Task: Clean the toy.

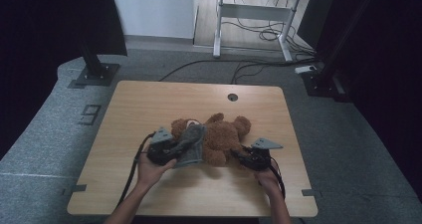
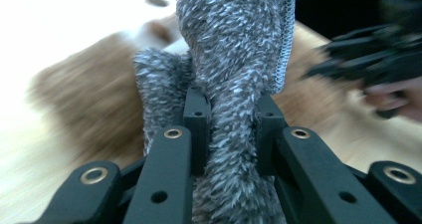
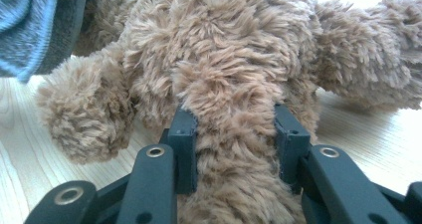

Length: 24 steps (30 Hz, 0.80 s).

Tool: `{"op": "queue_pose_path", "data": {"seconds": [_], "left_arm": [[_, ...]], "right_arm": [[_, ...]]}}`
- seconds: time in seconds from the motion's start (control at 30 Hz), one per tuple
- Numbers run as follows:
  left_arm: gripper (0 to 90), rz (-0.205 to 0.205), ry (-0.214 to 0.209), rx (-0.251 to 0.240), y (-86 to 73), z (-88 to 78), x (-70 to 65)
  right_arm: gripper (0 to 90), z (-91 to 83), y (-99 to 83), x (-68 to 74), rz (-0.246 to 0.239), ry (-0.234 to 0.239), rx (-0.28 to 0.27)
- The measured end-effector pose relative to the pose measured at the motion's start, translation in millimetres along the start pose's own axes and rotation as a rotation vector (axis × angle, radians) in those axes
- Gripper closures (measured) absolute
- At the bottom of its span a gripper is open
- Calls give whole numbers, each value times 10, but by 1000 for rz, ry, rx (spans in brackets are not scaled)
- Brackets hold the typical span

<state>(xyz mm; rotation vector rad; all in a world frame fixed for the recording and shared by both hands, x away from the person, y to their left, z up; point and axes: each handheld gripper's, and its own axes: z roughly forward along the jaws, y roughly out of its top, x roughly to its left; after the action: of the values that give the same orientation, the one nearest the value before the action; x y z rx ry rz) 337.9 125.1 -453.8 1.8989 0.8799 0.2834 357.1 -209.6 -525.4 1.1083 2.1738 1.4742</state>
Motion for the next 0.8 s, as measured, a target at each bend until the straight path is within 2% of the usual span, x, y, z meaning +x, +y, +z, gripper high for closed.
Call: {"op": "queue_pose_path", "data": {"seconds": [0.07,0.17,0.27,0.33,0.4,0.5,0.6,0.8], "left_arm": [[742,25,-45,6,140,165,-165],[741,63,-85,29,279,408,-397],[741,89,-105,62,334,644,-576],[740,94,-105,84,323,756,-622],[740,89,-101,100,283,833,-625],[740,61,-102,102,189,841,-551],[740,35,-101,95,115,769,-447],[739,17,-57,82,8,578,-263]], "right_arm": [[620,0,-3,-1,-1,1,-1],[620,-2,-9,2,-4,2,-2],[620,-8,-16,2,-5,4,-2],[623,-13,-20,2,-8,5,-2],[630,-20,-24,3,-9,6,1],[635,-25,-34,-1,-14,12,4],[637,-24,-41,-1,-15,20,7],[640,-26,-44,-8,-12,26,5]]}}
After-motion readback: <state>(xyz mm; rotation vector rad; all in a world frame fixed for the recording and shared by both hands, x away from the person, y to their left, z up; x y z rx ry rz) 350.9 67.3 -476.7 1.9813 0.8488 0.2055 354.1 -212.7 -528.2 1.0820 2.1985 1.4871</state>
